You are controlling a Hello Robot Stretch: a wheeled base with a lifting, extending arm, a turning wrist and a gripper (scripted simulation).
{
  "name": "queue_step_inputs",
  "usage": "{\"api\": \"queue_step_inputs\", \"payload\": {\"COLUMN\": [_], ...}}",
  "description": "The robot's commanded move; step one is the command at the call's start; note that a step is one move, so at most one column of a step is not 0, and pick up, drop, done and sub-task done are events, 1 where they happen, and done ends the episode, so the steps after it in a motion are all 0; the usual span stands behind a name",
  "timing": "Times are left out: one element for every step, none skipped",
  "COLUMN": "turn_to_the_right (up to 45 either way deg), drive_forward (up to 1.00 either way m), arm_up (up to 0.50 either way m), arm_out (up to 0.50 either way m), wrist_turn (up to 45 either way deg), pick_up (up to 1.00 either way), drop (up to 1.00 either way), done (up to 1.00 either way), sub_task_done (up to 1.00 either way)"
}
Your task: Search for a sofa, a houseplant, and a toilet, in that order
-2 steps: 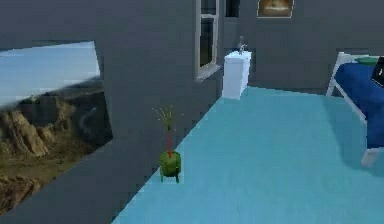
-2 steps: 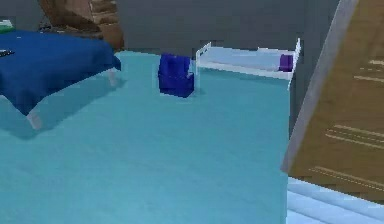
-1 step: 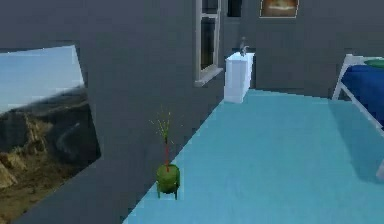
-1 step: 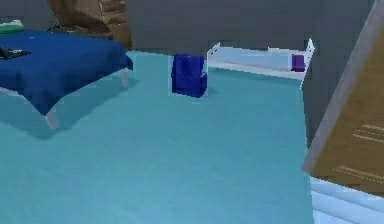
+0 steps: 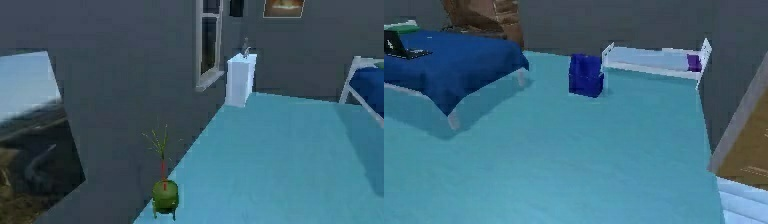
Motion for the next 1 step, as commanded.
{"api": "queue_step_inputs", "payload": {"turn_to_the_right": [45.0], "drive_forward": [0.0], "arm_up": [0.0], "arm_out": [0.0], "wrist_turn": [0.0], "pick_up": [0.0], "drop": [0.0], "done": [0.0], "sub_task_done": [0.0]}}
